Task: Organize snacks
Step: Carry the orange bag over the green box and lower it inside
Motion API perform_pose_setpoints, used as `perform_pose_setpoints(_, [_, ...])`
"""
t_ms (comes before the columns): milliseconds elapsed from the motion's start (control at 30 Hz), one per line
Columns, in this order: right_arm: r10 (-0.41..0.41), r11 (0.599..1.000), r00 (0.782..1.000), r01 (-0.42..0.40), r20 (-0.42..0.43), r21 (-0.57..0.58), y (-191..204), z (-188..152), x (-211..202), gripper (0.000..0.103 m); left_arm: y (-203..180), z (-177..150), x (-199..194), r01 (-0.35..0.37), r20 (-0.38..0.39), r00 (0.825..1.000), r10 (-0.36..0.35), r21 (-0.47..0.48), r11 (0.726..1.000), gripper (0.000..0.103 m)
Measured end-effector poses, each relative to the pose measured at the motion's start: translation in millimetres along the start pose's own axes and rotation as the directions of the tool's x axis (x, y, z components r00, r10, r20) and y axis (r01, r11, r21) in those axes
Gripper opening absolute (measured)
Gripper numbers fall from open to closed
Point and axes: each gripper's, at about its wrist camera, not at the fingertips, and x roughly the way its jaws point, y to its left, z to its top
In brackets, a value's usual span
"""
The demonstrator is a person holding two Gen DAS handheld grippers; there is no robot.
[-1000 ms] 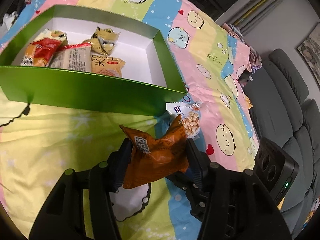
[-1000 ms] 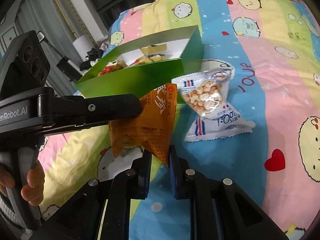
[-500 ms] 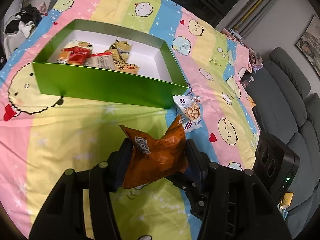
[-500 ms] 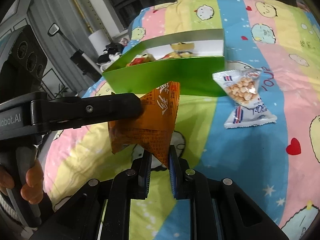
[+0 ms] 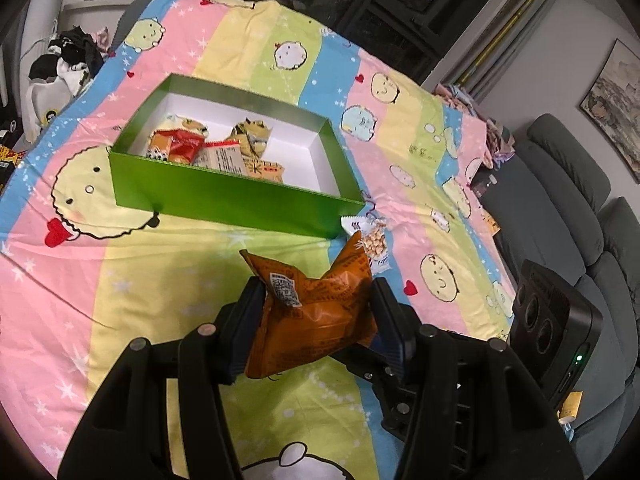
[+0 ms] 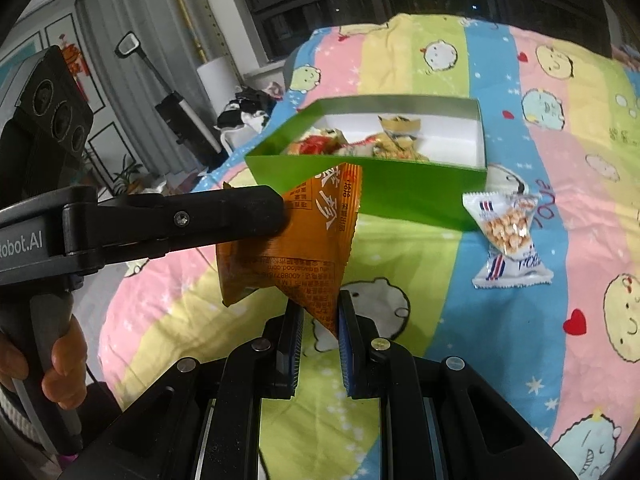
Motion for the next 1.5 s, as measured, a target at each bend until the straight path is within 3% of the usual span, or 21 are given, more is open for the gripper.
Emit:
perform_pose_setpoints(900, [-0.03,0.995,1.0,0.029,-0.009,-0.092,51,16,16,0.018,44,2,-37,0.037,0.068,0.997,-0.033,-0.053,0.998,0.054])
perform_pose_setpoints(1500, [-0.047,0.997,0.998,0.049,0.039,-0.058,33,37,16,0.018,36,34,-18,0.068,0.064,0.996,-0.065,-0.035,0.997,0.054])
